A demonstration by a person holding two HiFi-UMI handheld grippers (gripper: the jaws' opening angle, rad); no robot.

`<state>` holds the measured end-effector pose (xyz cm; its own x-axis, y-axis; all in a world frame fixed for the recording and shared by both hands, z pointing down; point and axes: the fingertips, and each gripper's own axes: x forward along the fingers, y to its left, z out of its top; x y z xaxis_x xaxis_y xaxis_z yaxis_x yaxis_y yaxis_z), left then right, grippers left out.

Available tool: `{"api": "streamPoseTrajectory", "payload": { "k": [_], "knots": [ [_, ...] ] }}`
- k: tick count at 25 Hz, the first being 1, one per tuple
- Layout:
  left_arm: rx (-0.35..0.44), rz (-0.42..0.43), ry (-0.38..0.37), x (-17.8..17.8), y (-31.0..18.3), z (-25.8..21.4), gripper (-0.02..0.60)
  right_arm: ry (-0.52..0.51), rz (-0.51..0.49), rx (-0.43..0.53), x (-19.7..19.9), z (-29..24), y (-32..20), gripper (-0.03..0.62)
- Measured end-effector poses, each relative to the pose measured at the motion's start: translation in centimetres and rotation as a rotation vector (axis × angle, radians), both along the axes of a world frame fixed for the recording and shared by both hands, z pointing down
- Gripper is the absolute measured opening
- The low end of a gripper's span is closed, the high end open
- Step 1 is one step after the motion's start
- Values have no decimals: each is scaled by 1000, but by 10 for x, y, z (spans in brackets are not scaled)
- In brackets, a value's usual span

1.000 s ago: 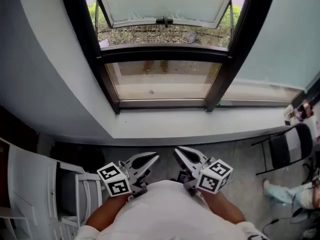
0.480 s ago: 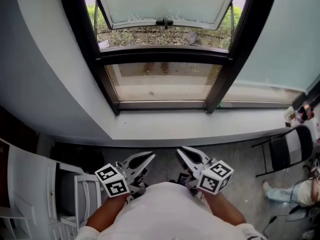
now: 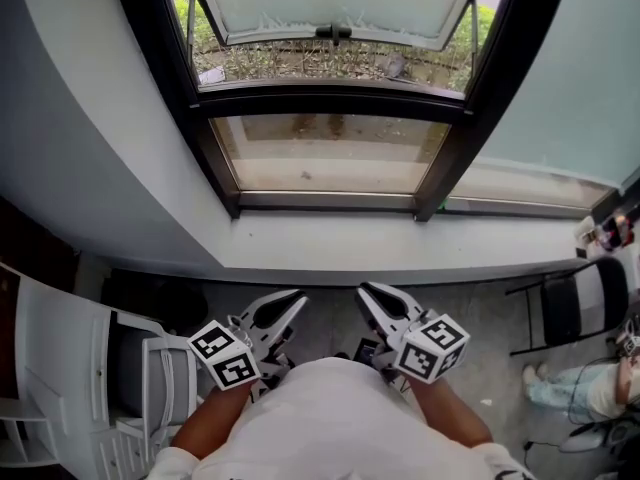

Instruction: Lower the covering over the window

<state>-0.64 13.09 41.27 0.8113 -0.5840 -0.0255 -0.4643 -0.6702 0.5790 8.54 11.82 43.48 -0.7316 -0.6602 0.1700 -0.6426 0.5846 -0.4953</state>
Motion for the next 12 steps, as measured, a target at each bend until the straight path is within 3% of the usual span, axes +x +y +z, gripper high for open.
{"api": "streamPoseTrajectory", "payload": {
  "k": [12],
  "knots": [
    [-16, -79, -8, 27, -19, 10, 31, -13, -61, -2, 25, 3, -23, 64]
  ]
}}
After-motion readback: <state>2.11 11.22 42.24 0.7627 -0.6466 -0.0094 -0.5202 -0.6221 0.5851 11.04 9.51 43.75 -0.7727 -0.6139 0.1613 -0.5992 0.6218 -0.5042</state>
